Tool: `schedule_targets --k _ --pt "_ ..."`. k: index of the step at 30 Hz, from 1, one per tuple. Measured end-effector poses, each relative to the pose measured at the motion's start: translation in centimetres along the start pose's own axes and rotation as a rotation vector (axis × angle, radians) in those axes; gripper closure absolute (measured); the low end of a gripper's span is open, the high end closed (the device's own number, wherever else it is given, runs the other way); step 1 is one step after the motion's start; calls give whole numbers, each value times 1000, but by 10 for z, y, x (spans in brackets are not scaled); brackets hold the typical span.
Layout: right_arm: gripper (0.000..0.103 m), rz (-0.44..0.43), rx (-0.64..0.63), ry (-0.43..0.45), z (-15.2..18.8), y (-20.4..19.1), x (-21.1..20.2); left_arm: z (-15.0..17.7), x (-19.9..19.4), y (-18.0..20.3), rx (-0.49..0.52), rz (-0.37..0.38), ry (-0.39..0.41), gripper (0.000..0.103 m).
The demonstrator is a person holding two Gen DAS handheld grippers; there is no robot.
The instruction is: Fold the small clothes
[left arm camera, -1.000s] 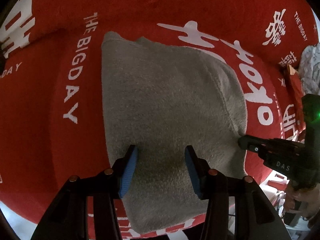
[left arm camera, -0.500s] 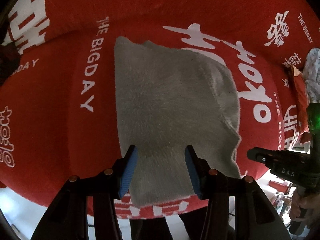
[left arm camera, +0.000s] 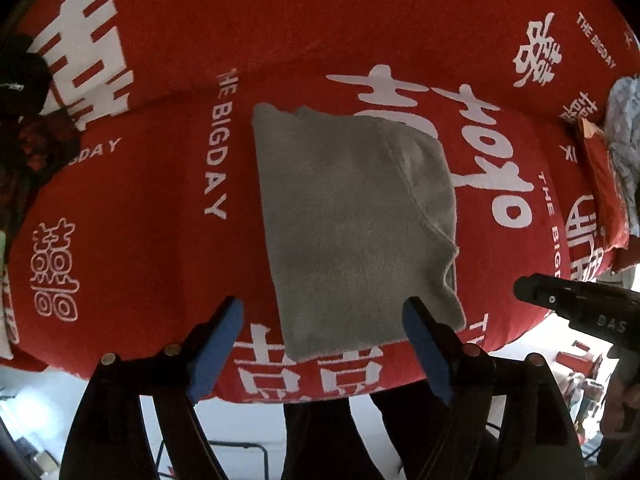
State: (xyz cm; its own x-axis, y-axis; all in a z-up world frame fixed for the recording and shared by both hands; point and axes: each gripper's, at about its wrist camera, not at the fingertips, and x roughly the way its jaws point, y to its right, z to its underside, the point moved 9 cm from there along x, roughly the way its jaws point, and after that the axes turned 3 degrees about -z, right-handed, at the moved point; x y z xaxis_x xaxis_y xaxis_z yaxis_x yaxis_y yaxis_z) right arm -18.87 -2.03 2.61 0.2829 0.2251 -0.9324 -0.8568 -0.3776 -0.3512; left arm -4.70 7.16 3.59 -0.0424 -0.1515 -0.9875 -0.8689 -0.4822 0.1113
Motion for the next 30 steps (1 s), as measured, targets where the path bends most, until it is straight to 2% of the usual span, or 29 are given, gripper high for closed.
schedule_targets --k 2,4,6,11,16,20,30 --pt "64 -3 -11 14 -2 -9 -7 -1 -7 -2 -23 -1 13 18" --pt "58 2 -24 27 -4 -18 -11 -2 -12 -3 -41 -4 24 0" --pt "42 12 -36 43 -6 -24 -17 -4 -20 -6 -55 -20 40 0" --pt "22 36 -60 80 -12 -36 -26 -7 -27 -8 -56 -37 42 0" --pt "17 90 -74 107 -17 -39 -32 -9 -33 -12 -54 -64 58 0" --pt "1 119 -85 134 -19 -40 -36 -13 -40 -19 -64 -109 87 0" --pt "0 136 -89 143 -21 -42 -40 -15 -42 -32 -93 -161 85 0"
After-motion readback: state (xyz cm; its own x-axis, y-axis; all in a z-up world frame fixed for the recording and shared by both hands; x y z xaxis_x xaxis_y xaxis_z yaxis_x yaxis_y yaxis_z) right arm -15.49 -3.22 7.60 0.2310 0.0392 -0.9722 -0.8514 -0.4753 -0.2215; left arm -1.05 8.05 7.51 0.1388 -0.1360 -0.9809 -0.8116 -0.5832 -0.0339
